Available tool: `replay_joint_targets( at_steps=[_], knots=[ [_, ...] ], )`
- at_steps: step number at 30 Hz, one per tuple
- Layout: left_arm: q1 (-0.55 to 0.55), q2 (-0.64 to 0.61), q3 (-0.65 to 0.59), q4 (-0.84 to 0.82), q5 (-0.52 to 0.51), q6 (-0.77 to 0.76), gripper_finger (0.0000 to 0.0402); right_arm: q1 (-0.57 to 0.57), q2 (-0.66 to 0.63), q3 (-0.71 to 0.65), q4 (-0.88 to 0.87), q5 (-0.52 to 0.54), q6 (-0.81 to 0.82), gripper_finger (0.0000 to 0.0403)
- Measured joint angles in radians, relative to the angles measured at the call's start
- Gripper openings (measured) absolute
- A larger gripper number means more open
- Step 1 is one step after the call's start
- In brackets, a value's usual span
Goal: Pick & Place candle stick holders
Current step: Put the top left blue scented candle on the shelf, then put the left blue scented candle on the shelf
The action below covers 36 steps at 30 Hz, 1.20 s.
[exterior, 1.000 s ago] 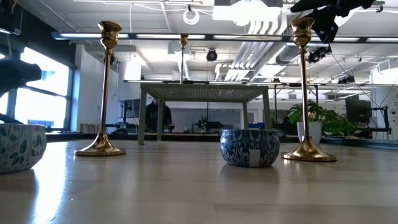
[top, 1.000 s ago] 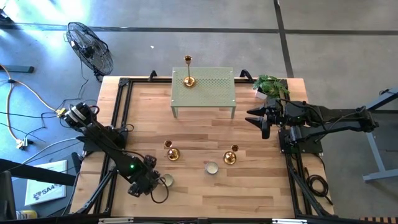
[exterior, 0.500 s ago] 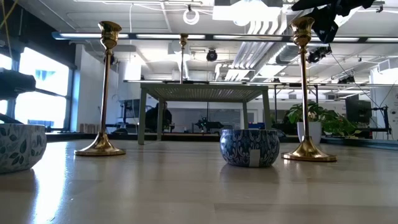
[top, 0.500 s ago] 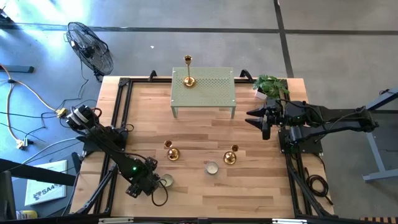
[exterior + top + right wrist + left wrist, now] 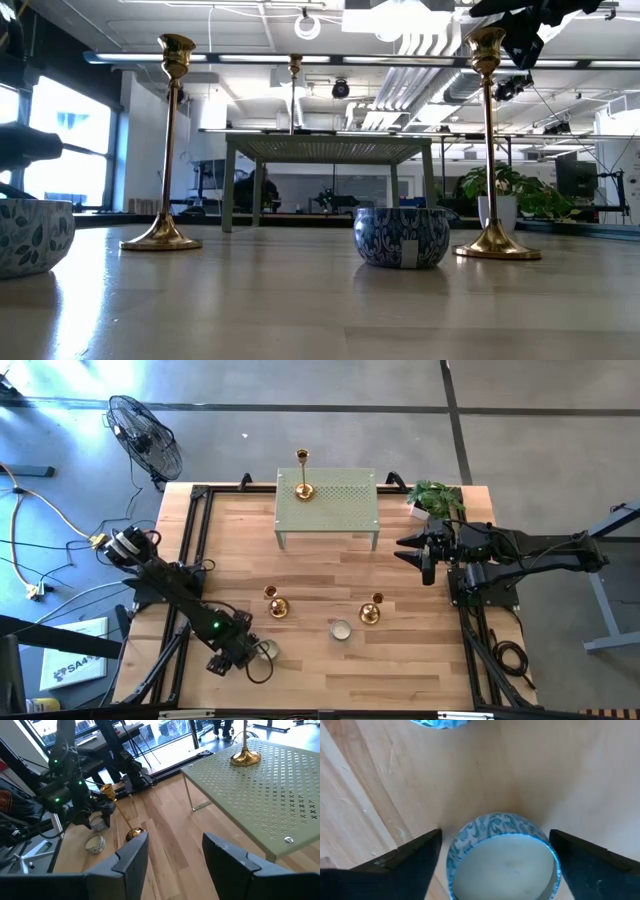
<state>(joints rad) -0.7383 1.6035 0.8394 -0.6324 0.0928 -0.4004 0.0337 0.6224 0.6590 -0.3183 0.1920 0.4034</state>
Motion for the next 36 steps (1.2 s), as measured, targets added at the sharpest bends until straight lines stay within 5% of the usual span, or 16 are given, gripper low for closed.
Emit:
replay_joint_targets(
  at_steps=[25, 36],
  knots=[
    [0.000, -0.005, -0.001, -0.031, -0.044, -0.042, 0.0100, 0.000, 0.000, 0.000, 0.000, -0.001, 0.000, 0.0181],
    [-0.002, -0.005, -0.001, -0.034, -0.080, -0.054, 0.0055, 0.000, 0.000, 0.000, 0.000, -0.001, 0.000, 0.0181]
  ],
)
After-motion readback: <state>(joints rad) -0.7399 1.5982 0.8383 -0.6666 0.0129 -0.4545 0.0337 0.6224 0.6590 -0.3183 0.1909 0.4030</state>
